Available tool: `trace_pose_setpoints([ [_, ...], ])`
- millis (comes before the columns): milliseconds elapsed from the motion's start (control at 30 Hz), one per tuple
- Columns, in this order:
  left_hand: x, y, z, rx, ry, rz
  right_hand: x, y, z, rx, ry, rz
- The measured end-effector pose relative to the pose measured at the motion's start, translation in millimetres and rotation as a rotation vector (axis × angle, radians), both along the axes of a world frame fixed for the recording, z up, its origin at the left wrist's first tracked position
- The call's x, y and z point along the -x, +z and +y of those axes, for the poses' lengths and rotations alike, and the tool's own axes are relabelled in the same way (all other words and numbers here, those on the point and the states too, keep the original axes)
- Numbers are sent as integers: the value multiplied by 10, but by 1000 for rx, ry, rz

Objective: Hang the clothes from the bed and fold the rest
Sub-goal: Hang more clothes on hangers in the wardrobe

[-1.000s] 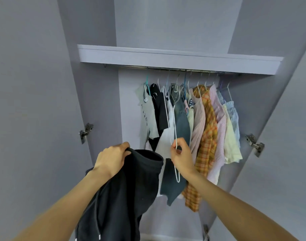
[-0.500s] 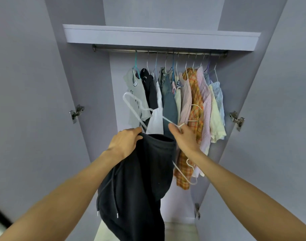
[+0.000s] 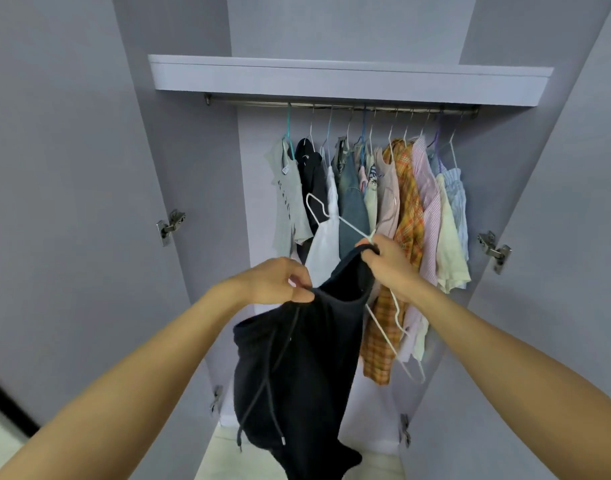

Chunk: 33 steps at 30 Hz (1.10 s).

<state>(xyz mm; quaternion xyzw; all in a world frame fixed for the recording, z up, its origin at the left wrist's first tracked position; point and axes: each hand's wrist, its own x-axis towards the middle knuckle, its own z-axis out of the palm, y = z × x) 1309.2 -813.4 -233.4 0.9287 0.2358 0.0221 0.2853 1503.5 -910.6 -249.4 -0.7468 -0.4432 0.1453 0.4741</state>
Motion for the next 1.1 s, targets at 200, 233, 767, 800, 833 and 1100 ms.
trace_pose_setpoints([
  [200,85,-573,117,238,183,158,128,40,137,-23,124,57],
  [233,60,-709,88,268,177,209,167,76,152,-68,116,94],
  [767,-106,-515,288,444,585,-209,-238,394,39,-134,-14,297],
  [800,-49,-446,360,464,616,-249,-271,351,4,-119,-9,280],
  [833,-4,-378,423,495,630,-306,-299,311,-34,-106,-5,282],
  [1100,-121,332,561,715,793,-620,-189,284,-43,-326,-69,238],
])
